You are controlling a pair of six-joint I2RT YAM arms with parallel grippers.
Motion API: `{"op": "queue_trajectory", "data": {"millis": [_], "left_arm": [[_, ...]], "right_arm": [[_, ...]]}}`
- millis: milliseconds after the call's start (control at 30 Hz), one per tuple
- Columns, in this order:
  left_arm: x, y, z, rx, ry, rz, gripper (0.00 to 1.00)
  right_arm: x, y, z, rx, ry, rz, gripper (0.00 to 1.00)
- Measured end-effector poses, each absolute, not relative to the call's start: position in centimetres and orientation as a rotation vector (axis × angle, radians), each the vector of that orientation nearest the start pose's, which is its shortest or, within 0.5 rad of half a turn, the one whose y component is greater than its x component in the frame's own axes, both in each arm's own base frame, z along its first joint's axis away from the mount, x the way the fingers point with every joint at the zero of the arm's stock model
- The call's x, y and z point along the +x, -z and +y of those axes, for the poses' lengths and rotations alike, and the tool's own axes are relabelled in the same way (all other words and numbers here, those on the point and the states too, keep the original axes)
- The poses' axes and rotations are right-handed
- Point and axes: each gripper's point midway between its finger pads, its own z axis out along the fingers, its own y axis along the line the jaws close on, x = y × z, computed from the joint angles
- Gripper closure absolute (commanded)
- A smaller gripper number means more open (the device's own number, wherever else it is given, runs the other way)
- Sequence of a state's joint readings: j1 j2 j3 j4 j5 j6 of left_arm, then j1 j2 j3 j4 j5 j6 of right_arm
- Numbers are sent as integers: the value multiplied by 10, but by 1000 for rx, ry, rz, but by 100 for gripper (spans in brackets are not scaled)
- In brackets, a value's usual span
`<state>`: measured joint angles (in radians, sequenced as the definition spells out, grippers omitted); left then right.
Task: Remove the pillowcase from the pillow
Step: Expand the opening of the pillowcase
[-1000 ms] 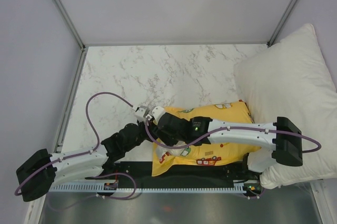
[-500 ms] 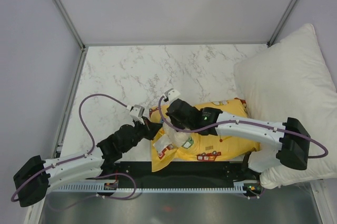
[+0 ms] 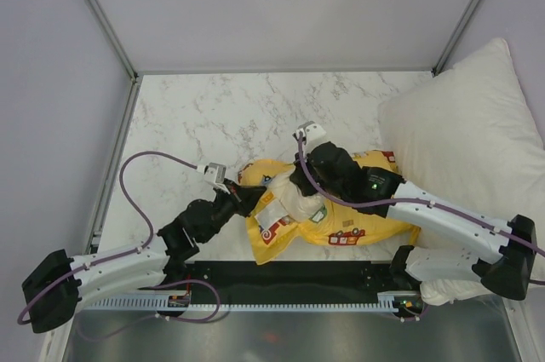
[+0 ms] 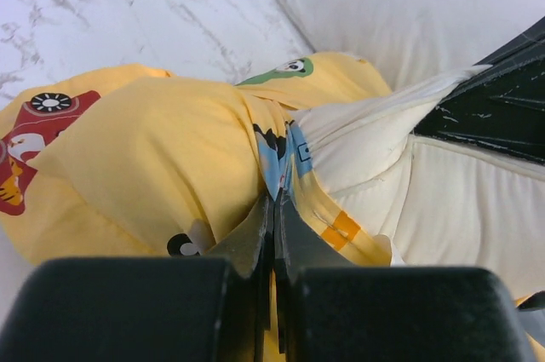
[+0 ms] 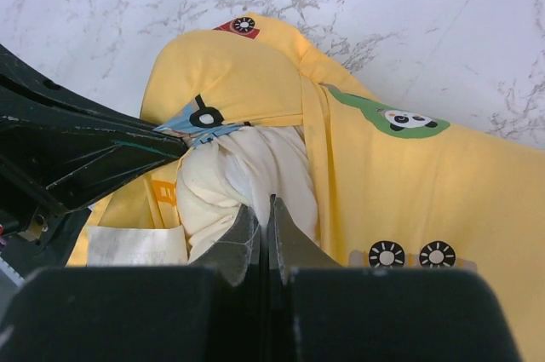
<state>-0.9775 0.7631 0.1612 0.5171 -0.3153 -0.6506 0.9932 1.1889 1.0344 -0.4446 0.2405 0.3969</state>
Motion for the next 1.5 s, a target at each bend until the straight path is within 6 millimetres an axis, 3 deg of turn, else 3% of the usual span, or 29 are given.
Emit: {"op": "queue_trajectory", "data": {"millis": [167,500,800,1500], "left_arm": [[209,-173,-252,-18,1022,1698,98],[242,-178,-273,-82,1113,1710,98],[245,-193,-280,-108,1237,1688,98],[256,-192,-282,-102,1324,1723,98]], "right_arm": [[216,-232,266,-460,-559,2095,100],[222,-248,239,-380,-506,2056,100],[215,-266,220,-338,-508,2007,100],[206,-280,194,-283,-490,1967,100]]}}
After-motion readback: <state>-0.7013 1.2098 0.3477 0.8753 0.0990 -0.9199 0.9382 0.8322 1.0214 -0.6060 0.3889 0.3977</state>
